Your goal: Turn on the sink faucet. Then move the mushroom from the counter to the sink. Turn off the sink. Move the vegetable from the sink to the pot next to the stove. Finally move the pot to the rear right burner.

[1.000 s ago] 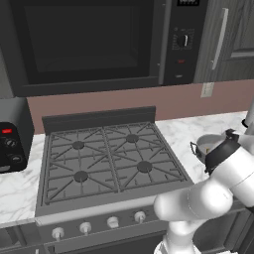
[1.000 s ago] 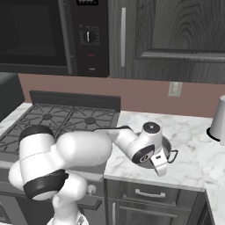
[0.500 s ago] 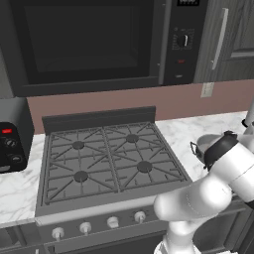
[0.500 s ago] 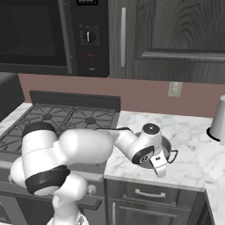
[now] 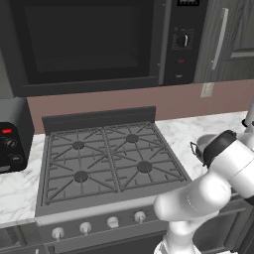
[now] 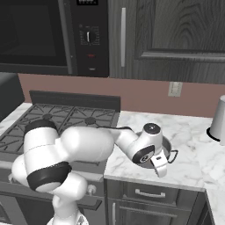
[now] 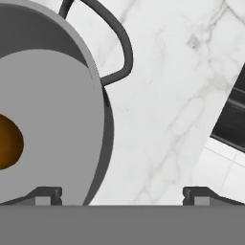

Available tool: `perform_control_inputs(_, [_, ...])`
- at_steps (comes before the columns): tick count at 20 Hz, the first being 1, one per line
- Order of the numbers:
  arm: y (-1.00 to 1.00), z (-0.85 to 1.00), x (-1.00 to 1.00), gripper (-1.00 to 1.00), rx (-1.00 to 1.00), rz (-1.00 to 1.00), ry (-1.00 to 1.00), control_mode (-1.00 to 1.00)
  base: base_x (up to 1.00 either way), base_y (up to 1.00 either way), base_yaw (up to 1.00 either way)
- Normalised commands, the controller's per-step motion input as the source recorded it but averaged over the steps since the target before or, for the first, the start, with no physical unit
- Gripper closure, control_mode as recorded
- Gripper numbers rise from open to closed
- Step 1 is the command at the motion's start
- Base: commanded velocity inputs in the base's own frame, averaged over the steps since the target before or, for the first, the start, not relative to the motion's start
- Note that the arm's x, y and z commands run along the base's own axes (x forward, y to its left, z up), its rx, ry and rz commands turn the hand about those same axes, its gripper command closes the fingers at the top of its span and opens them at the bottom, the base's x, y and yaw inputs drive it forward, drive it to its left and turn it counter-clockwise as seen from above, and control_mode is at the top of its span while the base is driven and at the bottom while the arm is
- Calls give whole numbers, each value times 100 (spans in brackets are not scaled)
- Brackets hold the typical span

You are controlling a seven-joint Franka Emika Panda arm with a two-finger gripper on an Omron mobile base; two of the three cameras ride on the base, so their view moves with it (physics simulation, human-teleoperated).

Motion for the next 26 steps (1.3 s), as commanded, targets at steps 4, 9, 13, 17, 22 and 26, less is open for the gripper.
perform_control_inputs(4, [0,-6,0,-100,1,0,1,-100,0,0,0])
perform_control_inputs(9, [0,-9,0,-100,0,0,3,-100,0,0,0])
perform_control_inputs(13, [5,-9,0,-100,0,0,4,-100,0,0,0])
perform_control_inputs(17, [5,-6,0,-100,0,0,3,-100,0,0,0])
perform_control_inputs(22, [6,-8,0,100,0,0,4,-100,0,0,0])
perform_control_inputs(26, [0,-4,0,100,0,0,3,-100,0,0,0])
